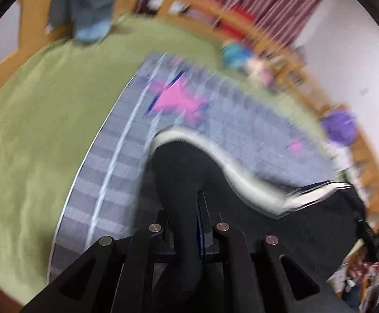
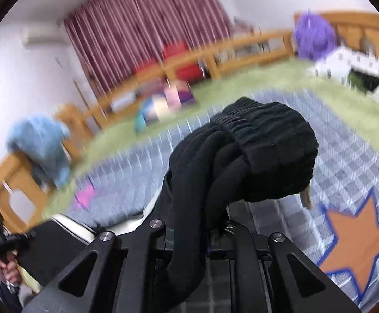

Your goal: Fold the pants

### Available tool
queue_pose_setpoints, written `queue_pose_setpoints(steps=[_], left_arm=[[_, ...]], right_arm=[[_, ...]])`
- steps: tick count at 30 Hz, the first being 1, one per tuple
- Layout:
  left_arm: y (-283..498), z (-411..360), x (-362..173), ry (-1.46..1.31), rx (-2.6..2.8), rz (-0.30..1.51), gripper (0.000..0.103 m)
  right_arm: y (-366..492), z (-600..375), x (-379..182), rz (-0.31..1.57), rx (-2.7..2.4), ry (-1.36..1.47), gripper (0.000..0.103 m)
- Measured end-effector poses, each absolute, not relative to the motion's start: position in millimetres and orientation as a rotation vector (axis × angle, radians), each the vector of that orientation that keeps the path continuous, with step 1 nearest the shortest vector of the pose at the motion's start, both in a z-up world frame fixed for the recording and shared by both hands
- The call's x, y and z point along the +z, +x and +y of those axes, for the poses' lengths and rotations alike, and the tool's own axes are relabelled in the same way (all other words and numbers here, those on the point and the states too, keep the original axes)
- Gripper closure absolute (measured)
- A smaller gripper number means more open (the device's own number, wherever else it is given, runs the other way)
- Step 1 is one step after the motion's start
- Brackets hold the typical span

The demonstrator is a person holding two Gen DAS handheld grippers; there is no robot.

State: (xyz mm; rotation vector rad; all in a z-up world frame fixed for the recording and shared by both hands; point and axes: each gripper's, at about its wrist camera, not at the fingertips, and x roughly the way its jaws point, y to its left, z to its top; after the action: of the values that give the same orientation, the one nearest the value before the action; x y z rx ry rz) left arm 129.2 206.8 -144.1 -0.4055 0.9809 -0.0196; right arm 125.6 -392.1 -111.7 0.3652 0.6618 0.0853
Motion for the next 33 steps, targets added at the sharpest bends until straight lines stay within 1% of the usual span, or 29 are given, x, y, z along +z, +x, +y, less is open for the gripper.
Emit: queue_pose_setpoints(steps=[1, 2, 3, 5, 7, 8, 11, 12, 14, 16, 20, 22, 23, 24, 25, 26, 27, 30, 33], left_arm=[[130, 206, -153, -0.385, 0.011, 1.011, 0.088], [128, 204, -163, -0.357, 0.048, 1.037, 0.079], [125, 203, -172, -0.334, 0.084, 1.058, 0.069], [122, 199, -178, -0.289, 0.125, 1.105, 0.065], [118, 193, -173, -0.250, 0.123, 1.089, 0.057], [116, 191, -172, -0.241, 0.123, 1.082, 0.052], [105, 187, -169, -0.228, 0.114, 1.074, 0.050], [103, 187, -169, -0.219, 0.117, 1.072, 0.050], [97, 185, -165, -0.207, 0.118, 1.062, 0.050], [90, 185, -164, -0.202, 0.118, 1.052, 0.049], [76, 182, -160, -0.184, 0.125, 1.025, 0.049], [69, 179, -159, -0.179, 0.109, 1.012, 0.044], [65, 176, -161, -0.178, 0.088, 1.014, 0.037], [63, 174, -165, -0.186, 0.064, 1.033, 0.033], [62, 171, -170, -0.186, 0.049, 1.055, 0.032], [63, 168, -179, -0.161, 0.055, 1.091, 0.030], [65, 161, -192, -0.091, 0.105, 1.145, 0.025], [63, 157, -190, -0.063, 0.119, 1.130, 0.027], [61, 168, -183, -0.149, 0.119, 1.109, 0.027]], right_arm=[[130, -391, -130, 0.720, 0.048, 0.343, 0.088], [134, -393, -150, 0.783, 0.016, 0.330, 0.087], [134, -397, -161, 0.825, -0.008, 0.328, 0.084], [130, -413, -183, 0.909, -0.023, 0.365, 0.084], [121, -424, -193, 0.947, 0.013, 0.418, 0.082], [118, -427, -196, 0.953, 0.015, 0.421, 0.081], [108, -421, -198, 0.969, -0.008, 0.350, 0.074], [105, -417, -196, 0.967, -0.032, 0.316, 0.070], [99, -412, -197, 0.963, -0.057, 0.274, 0.066], [94, -412, -199, 0.965, -0.066, 0.257, 0.054], [83, -411, -194, 0.961, -0.086, 0.265, 0.054], [74, -413, -188, 0.945, -0.091, 0.276, 0.054], [69, -414, -185, 0.936, -0.092, 0.277, 0.054], [66, -415, -182, 0.924, -0.093, 0.278, 0.054], [63, -415, -179, 0.916, -0.095, 0.279, 0.054], [62, -416, -177, 0.911, -0.097, 0.280, 0.054], [59, -418, -176, 0.905, -0.099, 0.286, 0.054], [58, -423, -175, 0.903, -0.106, 0.307, 0.053], [63, -435, -176, 0.903, -0.108, 0.353, 0.051]])
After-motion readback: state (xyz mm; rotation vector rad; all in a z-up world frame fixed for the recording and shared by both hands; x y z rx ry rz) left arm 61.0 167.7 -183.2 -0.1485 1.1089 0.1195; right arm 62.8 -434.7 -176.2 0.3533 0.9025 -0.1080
